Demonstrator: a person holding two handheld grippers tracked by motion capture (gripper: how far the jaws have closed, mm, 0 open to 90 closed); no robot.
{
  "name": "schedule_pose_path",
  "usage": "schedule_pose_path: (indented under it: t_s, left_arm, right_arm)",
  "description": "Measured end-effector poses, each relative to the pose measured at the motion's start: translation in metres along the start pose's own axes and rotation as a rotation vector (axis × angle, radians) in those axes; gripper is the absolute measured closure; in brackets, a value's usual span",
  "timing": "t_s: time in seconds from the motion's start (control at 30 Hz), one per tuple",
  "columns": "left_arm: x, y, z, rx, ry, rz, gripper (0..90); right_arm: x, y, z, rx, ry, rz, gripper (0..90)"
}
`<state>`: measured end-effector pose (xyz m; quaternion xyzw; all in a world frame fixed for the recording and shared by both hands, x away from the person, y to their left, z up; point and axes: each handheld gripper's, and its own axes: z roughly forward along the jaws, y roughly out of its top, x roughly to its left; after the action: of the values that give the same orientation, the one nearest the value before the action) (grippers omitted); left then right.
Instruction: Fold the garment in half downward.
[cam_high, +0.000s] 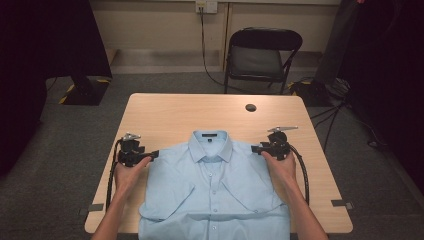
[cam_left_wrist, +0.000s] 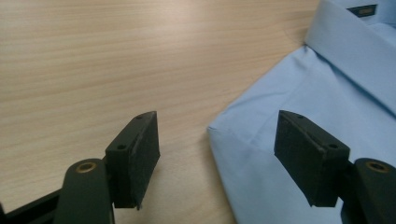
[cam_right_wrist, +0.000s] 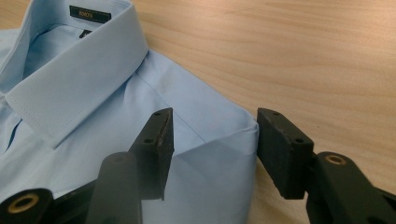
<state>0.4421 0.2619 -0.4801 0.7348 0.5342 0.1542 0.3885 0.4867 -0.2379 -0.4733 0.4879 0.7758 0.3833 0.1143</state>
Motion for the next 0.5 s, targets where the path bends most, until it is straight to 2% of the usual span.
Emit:
schedule_pose_path:
  t_s: [0.07, 0.17, 0.23, 0.3, 0.37, 0.4, 0.47, 0.5]
  left_arm:
    - [-0.001, -0.003, 0.0, 0.016, -0.012, 0.003, 33.4]
    - [-0.003, -0.007, 0.001, 0.021, -0.006, 0.014, 32.2]
    - [-0.003, -0.009, 0.001, 0.029, -0.018, 0.014, 30.9]
    - [-0.004, -0.011, 0.001, 0.036, -0.007, 0.011, 31.3]
    - [-0.005, -0.012, 0.003, 0.052, -0.014, 0.02, 32.2]
    - [-0.005, -0.013, 0.003, 0.05, -0.007, 0.024, 32.8]
    - [-0.004, -0.012, 0.004, 0.039, -0.02, 0.006, 34.2]
    - [-0.005, -0.012, 0.005, 0.035, -0.011, 0.01, 35.4]
  right_arm:
    - [-0.001, -0.002, 0.001, 0.01, 0.0, 0.005, 48.2]
    - [-0.003, -0.005, 0.002, 0.013, 0.001, 0.015, 50.1]
    - [-0.003, -0.006, 0.002, 0.021, -0.001, 0.014, 49.9]
    - [-0.003, -0.007, 0.001, 0.021, 0.013, 0.02, 50.1]
    - [-0.002, -0.009, 0.0, 0.021, 0.023, 0.028, 50.0]
    - [0.0, -0.01, 0.0, 0.028, 0.011, 0.017, 50.8]
    - [0.001, -0.011, -0.001, 0.035, -0.001, 0.008, 52.7]
    - [0.002, -0.011, -0.001, 0.048, -0.028, -0.006, 54.4]
